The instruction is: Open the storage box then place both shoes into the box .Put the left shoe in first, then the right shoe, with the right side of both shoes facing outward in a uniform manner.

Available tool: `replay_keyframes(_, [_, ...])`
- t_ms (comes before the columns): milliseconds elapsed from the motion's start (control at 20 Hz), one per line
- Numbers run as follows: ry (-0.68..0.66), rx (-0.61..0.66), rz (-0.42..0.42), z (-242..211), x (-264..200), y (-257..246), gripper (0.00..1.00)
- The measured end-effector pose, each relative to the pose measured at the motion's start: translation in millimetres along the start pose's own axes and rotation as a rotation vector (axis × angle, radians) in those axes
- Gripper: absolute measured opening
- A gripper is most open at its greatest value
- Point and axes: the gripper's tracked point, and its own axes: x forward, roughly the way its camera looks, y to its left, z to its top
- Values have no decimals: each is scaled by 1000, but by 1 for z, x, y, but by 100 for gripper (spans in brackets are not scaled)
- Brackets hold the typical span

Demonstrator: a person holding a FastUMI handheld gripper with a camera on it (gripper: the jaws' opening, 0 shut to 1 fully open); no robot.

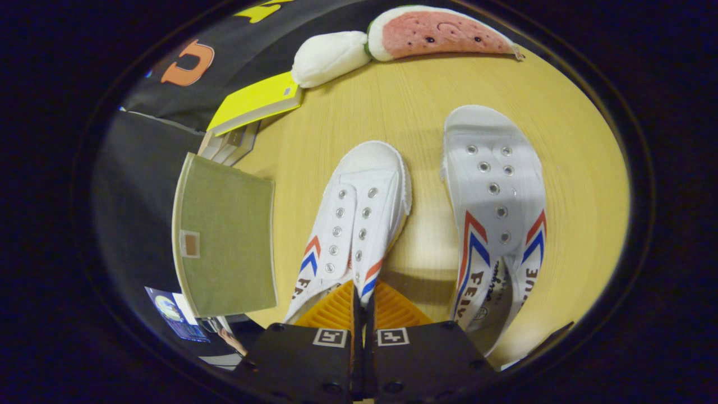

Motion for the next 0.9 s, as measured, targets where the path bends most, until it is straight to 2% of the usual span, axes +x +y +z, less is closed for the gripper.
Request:
replay_keyframes(150, [-54,-1,28,6,-20,26,6])
replay_keyframes(500, [-159,-86,4,10,-56,82,6])
replay_keyframes(900, [-276,-194,72,4,-87,186,6])
